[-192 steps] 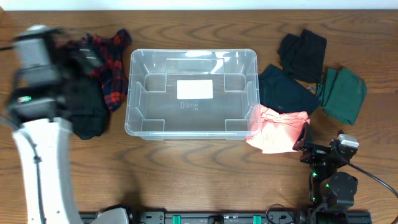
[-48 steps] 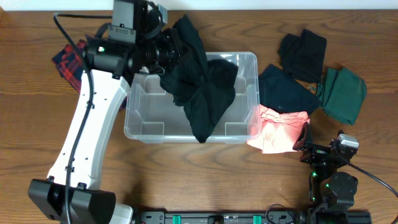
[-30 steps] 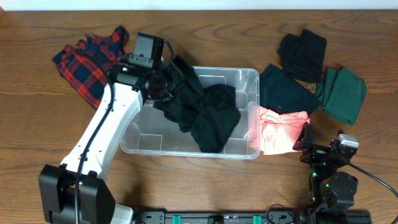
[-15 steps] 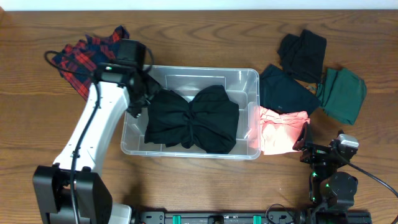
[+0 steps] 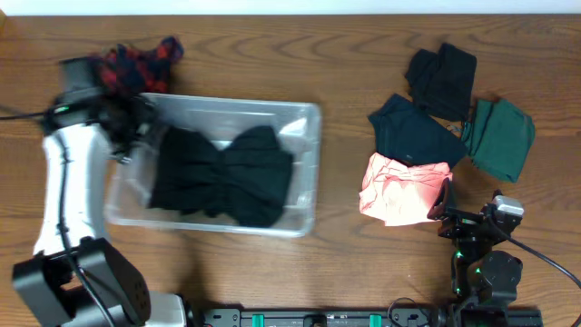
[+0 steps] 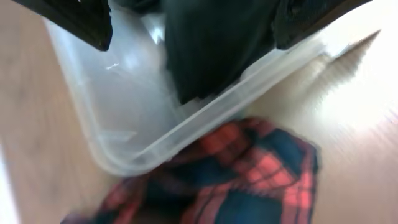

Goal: Pack container
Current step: 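Hook the bin rim with the left gripper and drag the bin left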

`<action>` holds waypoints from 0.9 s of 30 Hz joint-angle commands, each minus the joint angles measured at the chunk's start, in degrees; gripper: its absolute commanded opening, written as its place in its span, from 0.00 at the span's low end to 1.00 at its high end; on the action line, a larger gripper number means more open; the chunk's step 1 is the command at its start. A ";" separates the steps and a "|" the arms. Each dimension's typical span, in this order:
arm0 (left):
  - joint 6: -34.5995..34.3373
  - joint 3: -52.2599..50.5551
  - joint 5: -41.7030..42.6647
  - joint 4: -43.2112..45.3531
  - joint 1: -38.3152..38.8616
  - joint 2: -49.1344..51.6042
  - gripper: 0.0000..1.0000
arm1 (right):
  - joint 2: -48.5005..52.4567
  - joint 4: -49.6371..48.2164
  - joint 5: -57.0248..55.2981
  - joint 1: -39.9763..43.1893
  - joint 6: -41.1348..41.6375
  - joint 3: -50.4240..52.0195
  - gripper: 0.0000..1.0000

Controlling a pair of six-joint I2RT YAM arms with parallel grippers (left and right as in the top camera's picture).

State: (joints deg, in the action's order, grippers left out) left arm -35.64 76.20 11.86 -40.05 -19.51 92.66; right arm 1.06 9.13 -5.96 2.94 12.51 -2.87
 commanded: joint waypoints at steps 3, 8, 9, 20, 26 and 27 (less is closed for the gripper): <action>6.84 0.26 11.82 6.84 -5.92 -0.94 0.82 | -0.13 0.02 0.02 0.42 -0.81 0.22 0.99; 8.35 0.37 14.12 8.68 -2.69 -1.09 0.79 | -0.13 0.02 0.02 0.42 -0.81 0.22 0.99; 9.35 0.42 13.73 8.61 -2.40 -1.14 0.80 | -0.13 0.00 0.02 0.42 -0.81 0.22 0.99; 25.57 0.42 -1.70 6.58 -8.22 -1.22 0.69 | -0.13 0.00 0.02 0.42 -0.81 0.22 0.99; 25.59 0.42 -4.70 2.95 -12.33 -0.87 0.39 | -0.13 0.00 0.02 0.42 -0.81 0.22 0.99; 25.66 0.42 -5.20 1.49 -12.61 -0.59 0.35 | -0.13 0.02 0.02 0.42 -0.81 0.22 0.99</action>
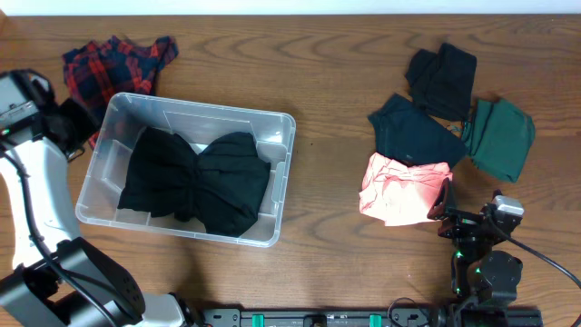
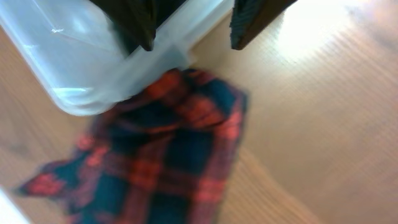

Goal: Pack container
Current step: 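Hook the bin rim with the left gripper and drag the bin left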

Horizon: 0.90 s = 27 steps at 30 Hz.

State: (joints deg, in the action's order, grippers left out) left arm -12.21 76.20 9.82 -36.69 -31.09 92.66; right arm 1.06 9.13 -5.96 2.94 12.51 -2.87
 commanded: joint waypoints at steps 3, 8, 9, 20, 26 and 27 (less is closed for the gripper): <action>2.80 0.39 -3.41 -5.73 -1.03 0.72 0.27 | -0.13 0.00 0.02 0.42 -0.81 0.22 0.99; 1.79 0.39 -2.62 -9.18 -0.02 3.26 0.19 | -0.13 0.02 0.02 0.42 -0.81 0.22 0.99; 1.31 0.39 -1.92 -9.40 0.37 3.56 0.19 | -0.13 0.00 0.02 0.42 -0.81 0.22 0.99; -6.97 0.39 2.62 -9.11 11.39 4.22 0.15 | -0.13 0.00 0.02 0.42 -0.81 0.22 0.99; -9.97 0.42 2.25 -9.14 16.22 4.20 0.16 | -0.13 0.00 0.02 0.42 -0.81 0.22 0.99; -9.94 0.48 1.42 -9.07 16.46 4.11 0.21 | -0.13 0.00 0.02 0.42 -0.81 0.22 0.99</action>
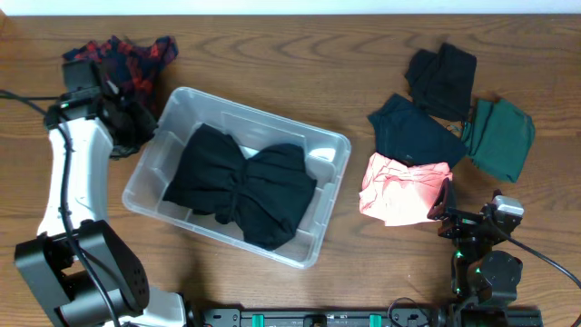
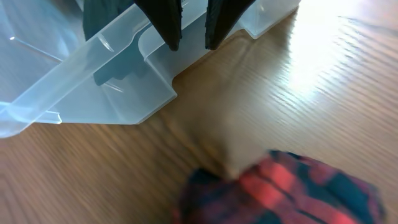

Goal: Pack container
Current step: 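Hook the bin rim with the left gripper and drag the bin left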

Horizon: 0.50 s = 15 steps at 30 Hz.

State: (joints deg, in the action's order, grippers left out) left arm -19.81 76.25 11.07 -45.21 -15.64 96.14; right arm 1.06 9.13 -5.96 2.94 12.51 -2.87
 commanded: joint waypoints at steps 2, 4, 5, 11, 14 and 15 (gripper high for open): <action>0.39 1.46 -2.82 -0.59 0.87 0.37 0.33 | -0.13 0.02 0.02 0.42 -0.81 0.22 0.99; 4.20 4.00 -4.48 -0.57 0.33 -0.17 0.40 | -0.13 0.00 0.02 0.42 -0.81 0.22 0.99; 6.38 5.99 -4.50 -0.59 0.09 -0.57 0.42 | -0.13 0.00 0.02 0.42 -0.81 0.22 0.99; 14.21 15.67 1.51 -2.25 1.29 -1.55 0.45 | -0.13 0.00 0.02 0.42 -0.81 0.22 0.99; 20.63 15.32 1.99 -7.87 2.91 -1.07 0.44 | -0.13 0.00 0.02 0.42 -0.81 0.22 0.99; 23.41 14.93 1.99 -9.51 3.17 -0.85 0.44 | -0.13 0.00 0.02 0.42 -0.81 0.22 0.99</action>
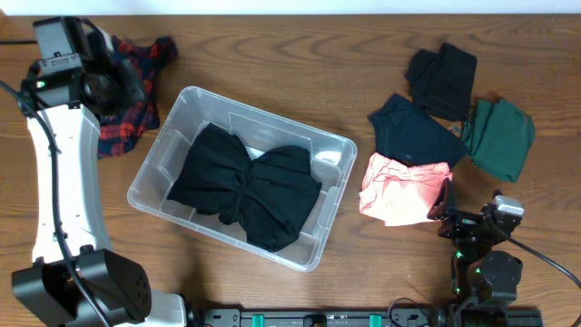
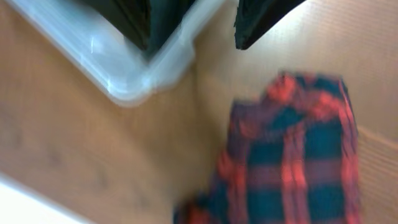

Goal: Pack container
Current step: 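Hook the bin rim with the left gripper and drag the bin left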

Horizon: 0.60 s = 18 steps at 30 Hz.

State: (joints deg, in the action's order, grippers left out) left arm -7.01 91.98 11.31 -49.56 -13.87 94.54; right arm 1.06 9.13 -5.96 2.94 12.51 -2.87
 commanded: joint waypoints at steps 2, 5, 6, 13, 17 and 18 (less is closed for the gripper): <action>16.35 -2.03 1.75 -7.69 1.90 1.33 0.44 | -0.13 0.00 0.02 0.42 -0.81 0.22 0.99; 23.74 -2.97 1.75 -9.81 2.23 2.47 0.44 | -0.13 0.00 0.02 0.42 -0.81 0.22 0.99; 25.59 -2.99 1.75 -10.01 2.23 2.95 0.44 | -0.13 0.00 0.02 0.42 -0.81 0.22 0.99; 37.70 -2.99 1.75 -10.01 2.21 6.84 0.51 | -0.13 0.00 0.02 0.42 -0.81 0.22 0.99; 41.51 -2.99 1.75 -10.01 2.21 10.05 0.54 | -0.13 0.00 0.02 0.42 -0.81 0.22 0.99; 42.14 -2.99 1.75 -9.99 2.21 10.69 0.54 | -0.13 0.00 0.02 0.42 -0.81 0.22 0.99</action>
State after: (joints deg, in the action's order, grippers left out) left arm 28.40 89.30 12.93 -59.37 -11.66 102.56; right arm 1.06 9.13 -5.96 2.94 12.51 -2.87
